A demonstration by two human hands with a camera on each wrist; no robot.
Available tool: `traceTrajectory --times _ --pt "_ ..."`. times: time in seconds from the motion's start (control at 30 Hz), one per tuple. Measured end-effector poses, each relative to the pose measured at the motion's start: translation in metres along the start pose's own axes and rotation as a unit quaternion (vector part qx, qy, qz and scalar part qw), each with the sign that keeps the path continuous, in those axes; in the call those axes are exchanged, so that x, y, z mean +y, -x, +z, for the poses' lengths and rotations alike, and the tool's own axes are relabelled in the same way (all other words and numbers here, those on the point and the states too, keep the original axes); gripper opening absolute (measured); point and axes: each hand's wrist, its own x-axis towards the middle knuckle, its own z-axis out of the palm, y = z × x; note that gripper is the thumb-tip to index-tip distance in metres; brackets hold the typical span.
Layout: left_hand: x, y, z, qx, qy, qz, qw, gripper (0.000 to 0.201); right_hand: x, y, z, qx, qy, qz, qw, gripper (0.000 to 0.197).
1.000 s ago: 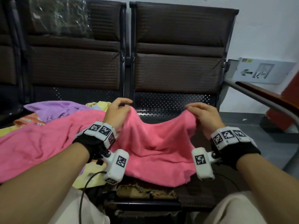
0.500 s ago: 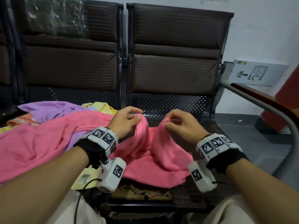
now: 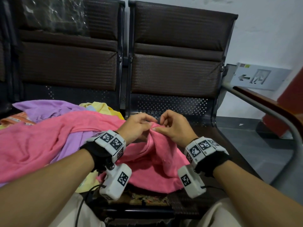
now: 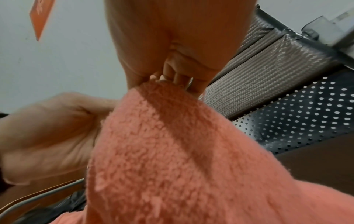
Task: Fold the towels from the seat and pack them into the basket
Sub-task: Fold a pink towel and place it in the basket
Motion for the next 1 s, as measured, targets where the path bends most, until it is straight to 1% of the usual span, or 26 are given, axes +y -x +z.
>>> traceTrajectory --times 0.07,0.17,0.2,0.27,0.33,0.4,0.43,0.47,0.53,0.6,0.7,0.8,0.9,0.97,1.0 --pt "-0.001 -0.001 -0.001 -0.007 0.019 -0.009 1.0 0.018 0.002 -0.001 0.002 0.005 0.02 -0.005 1.0 0.036" --pt "-0.001 0.002 -0.005 -0.032 0.05 -0.006 0.998 0.014 0.004 -0.003 0.003 0.003 0.029 0.0 1.0 0.036" --pt "-0.001 0.003 -0.007 -0.033 0.035 0.003 0.999 0.013 0.003 -0.002 0.002 0.0 0.029 -0.001 1.0 0.036" --pt "-0.002 0.005 -0.009 -0.016 -0.019 0.031 0.999 0.02 0.001 -0.001 0.001 -0.012 0.02 -0.003 1.0 0.032" --pt "-0.003 0.005 -0.012 0.005 -0.059 0.064 0.996 0.026 0.001 0.001 -0.002 -0.051 -0.015 0.009 0.999 0.027" --pt "0.0 0.005 -0.016 0.024 -0.092 0.099 0.991 0.031 0.0 0.004 -0.004 -0.123 -0.035 0.029 0.991 0.025" --pt "0.002 0.006 -0.018 0.036 -0.101 0.116 0.987 0.035 0.001 0.005 -0.005 -0.156 -0.008 0.027 0.987 0.026" --pt "0.004 0.006 -0.021 0.047 -0.105 0.13 0.985 0.038 0.001 0.007 -0.007 -0.182 0.046 0.018 0.982 0.025" --pt "0.008 0.006 -0.028 0.068 -0.131 0.14 0.979 0.04 0.0 0.009 -0.009 -0.21 0.131 -0.001 0.969 0.018" --pt "0.008 0.007 -0.032 0.073 -0.165 0.127 0.975 0.038 -0.002 0.01 -0.012 -0.203 0.126 -0.005 0.971 0.014" --pt "0.005 0.008 -0.034 0.053 -0.179 0.09 0.978 0.034 -0.005 0.009 -0.015 -0.166 0.098 -0.007 0.981 0.014" --pt "0.006 0.012 -0.035 0.009 -0.204 0.105 0.973 0.018 -0.007 0.008 -0.016 -0.145 0.118 -0.012 0.982 0.013" --pt "0.007 0.017 -0.041 -0.026 -0.246 0.104 0.963 0.002 -0.008 0.01 -0.017 -0.132 0.1 -0.008 0.986 0.014" --pt "0.009 0.02 -0.045 -0.039 -0.28 0.105 0.953 0.013 -0.009 0.012 -0.017 -0.13 0.078 -0.004 0.988 0.012" --pt "0.01 0.022 -0.047 -0.039 -0.304 0.113 0.945 0.015 -0.009 0.012 -0.018 -0.134 0.067 -0.004 0.989 0.01"
